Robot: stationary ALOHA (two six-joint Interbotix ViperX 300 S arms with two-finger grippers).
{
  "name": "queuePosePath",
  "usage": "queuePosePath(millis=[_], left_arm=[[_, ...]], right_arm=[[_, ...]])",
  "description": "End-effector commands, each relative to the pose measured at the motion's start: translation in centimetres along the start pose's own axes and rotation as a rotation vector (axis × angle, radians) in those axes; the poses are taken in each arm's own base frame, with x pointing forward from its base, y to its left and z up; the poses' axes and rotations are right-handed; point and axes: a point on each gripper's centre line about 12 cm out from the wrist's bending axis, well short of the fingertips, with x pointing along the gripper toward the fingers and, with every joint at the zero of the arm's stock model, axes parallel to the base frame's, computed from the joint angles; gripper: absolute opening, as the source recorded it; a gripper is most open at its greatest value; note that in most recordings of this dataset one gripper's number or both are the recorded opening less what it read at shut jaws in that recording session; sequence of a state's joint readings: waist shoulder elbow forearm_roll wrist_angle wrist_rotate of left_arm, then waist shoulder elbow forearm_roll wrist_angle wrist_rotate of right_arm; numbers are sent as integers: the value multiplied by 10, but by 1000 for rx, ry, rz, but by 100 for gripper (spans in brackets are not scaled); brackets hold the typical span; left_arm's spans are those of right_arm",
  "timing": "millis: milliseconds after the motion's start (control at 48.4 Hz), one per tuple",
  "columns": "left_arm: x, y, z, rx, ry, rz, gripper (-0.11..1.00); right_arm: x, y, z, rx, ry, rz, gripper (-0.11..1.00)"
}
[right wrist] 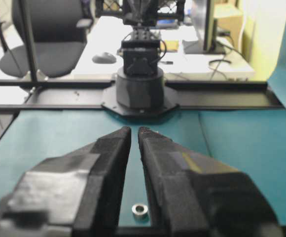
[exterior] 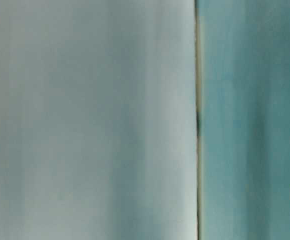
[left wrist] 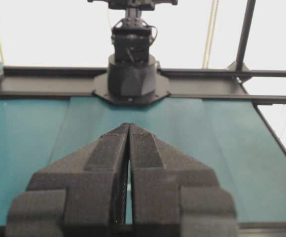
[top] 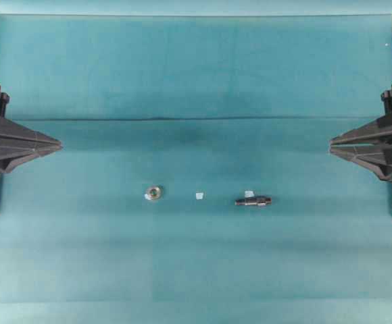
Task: Insert the washer onto the shaft with both hands.
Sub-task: 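Move both grippers from rest toward the washer and the shaft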
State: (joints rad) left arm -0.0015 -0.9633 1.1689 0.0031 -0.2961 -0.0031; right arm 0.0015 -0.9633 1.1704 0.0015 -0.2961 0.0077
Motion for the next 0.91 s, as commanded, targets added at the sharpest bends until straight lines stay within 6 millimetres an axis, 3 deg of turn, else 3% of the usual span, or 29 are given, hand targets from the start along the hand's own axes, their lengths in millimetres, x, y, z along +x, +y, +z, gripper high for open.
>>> queuePosePath(millis=[0, 165, 455, 889], left_arm=[[8, -2, 7, -9, 23, -12, 2], [22, -2, 4, -17, 173, -8, 2], [53, -2, 1, -1, 353, -7, 2], [105, -9, -34, 11, 673, -25, 2]], right_arm=[[3, 3, 7, 21, -12, 12, 0], [8, 3, 4, 114, 103, 2, -9], [28, 5, -9, 149, 397, -6, -10], [65, 9, -48, 131, 765, -14, -10]])
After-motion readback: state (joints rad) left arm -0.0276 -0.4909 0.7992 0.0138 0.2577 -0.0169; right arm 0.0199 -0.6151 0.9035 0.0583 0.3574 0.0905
